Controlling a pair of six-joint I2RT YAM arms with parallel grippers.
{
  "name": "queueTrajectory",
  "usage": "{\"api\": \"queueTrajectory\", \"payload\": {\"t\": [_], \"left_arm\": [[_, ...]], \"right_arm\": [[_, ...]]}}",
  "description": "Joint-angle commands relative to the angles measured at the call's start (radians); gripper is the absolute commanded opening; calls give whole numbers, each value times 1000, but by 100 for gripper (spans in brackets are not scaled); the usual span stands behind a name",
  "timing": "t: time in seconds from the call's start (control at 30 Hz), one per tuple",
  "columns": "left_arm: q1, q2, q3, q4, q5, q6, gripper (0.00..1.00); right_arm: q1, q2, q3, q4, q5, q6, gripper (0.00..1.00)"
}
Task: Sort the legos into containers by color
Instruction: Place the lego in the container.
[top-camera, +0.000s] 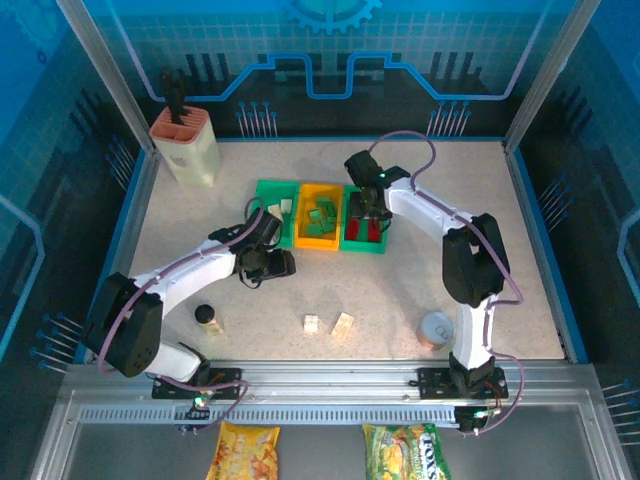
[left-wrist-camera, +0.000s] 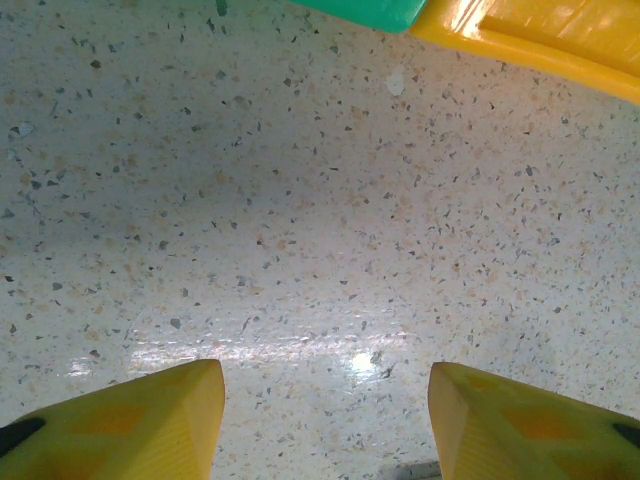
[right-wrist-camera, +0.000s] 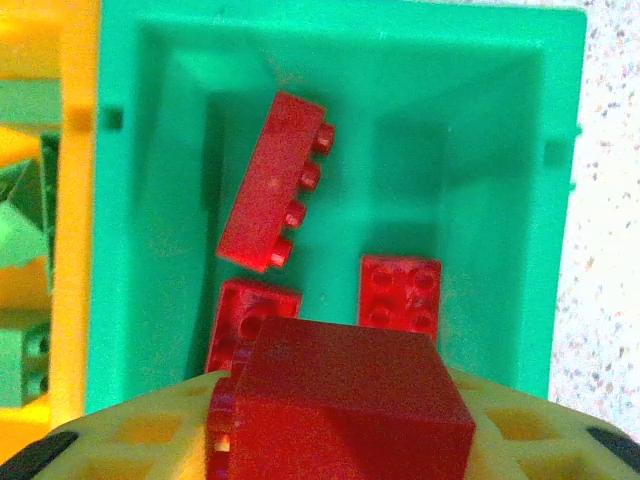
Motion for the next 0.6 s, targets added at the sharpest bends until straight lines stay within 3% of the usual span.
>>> {"api": "queueTrajectory", "payload": {"t": [0.0,0.3,0.57], "left_arm": [[-11,-23,-8,-30,7,-25,57],[-10,-39,-12,-41,-11,-27,57],[-11,-44,-8,-44,-12,-28,57]], "right_arm": [[-23,46,65,-2,-4,-50,47],[-66,132,157,-7,0,-59,50],[-67,114,162,-15,44,-53,56]]}}
